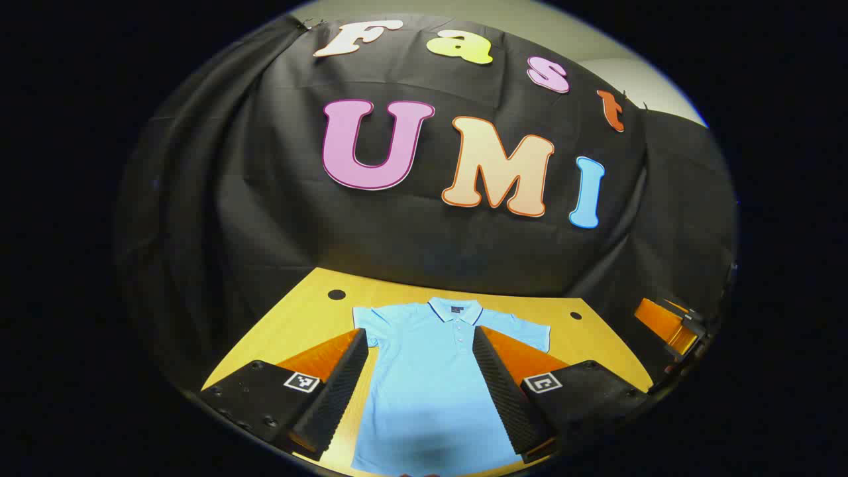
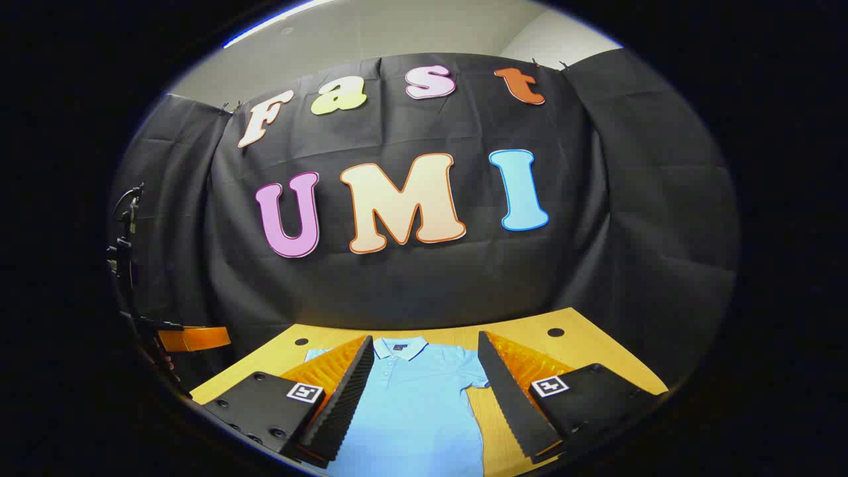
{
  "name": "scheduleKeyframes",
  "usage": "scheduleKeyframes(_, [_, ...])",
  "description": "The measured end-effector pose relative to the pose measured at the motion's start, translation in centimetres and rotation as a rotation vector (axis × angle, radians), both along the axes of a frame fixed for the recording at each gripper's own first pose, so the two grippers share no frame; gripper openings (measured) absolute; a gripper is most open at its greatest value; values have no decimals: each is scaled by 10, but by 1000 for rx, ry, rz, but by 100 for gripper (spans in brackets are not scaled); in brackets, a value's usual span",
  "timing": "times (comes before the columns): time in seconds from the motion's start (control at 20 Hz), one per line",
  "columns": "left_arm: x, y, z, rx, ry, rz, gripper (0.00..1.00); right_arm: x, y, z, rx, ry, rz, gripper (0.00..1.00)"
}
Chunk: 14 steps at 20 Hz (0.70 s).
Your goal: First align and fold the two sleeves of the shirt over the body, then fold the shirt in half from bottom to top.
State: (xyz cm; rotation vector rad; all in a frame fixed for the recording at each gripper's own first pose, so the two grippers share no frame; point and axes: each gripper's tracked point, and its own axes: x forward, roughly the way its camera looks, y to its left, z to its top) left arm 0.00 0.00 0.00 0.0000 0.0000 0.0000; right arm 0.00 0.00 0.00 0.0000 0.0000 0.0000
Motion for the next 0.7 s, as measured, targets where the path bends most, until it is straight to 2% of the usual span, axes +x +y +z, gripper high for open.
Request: scheduleKeyframes(0.7, [5, -6, -7, -22, 26, -5, 95, 12, -2, -13, 29, 53, 28, 98])
